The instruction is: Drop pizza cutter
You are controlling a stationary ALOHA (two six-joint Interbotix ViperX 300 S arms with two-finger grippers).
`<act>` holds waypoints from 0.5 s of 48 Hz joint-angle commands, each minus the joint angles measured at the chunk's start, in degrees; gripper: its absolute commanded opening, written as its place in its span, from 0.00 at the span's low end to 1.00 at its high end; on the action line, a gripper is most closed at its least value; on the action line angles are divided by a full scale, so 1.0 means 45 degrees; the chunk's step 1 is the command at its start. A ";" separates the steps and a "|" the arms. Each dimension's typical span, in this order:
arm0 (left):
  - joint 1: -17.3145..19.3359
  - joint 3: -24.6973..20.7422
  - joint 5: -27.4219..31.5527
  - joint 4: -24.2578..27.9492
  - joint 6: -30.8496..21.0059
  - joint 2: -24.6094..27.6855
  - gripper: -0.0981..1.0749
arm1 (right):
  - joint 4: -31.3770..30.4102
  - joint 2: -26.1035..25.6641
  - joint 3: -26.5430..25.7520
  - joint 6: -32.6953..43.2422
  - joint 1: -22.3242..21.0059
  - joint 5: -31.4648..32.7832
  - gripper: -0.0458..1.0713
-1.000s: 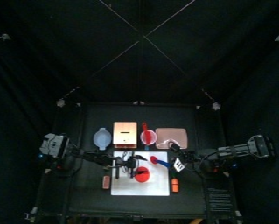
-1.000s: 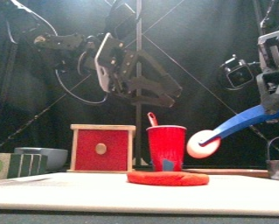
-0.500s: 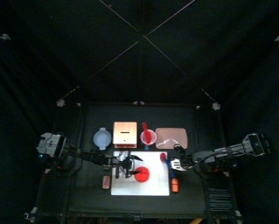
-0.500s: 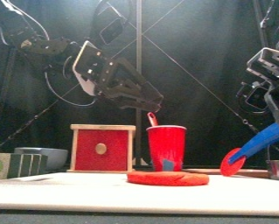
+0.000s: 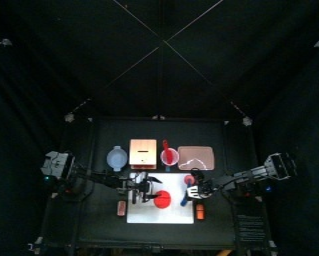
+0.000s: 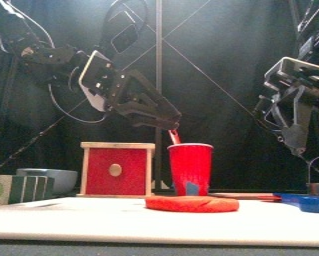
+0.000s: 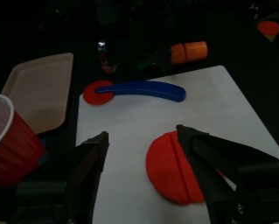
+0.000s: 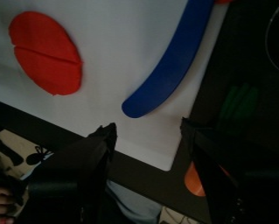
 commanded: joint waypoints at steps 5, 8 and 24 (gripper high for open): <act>0.0039 0.0078 -0.0137 -0.0059 -0.0078 -0.0977 0.89 | -0.4238 -0.0508 -0.0918 -0.0020 0.0059 -0.0234 0.85; 0.0020 0.0293 -0.0254 -0.0273 -0.0078 -0.1445 0.89 | -0.6328 -0.0859 -0.1035 -0.0020 0.0098 -0.0469 0.85; -0.0176 0.2031 -0.2305 -0.1719 -0.0117 -0.2734 0.89 | -1.3555 -0.1660 -0.0781 -0.0020 0.0078 -0.1387 0.77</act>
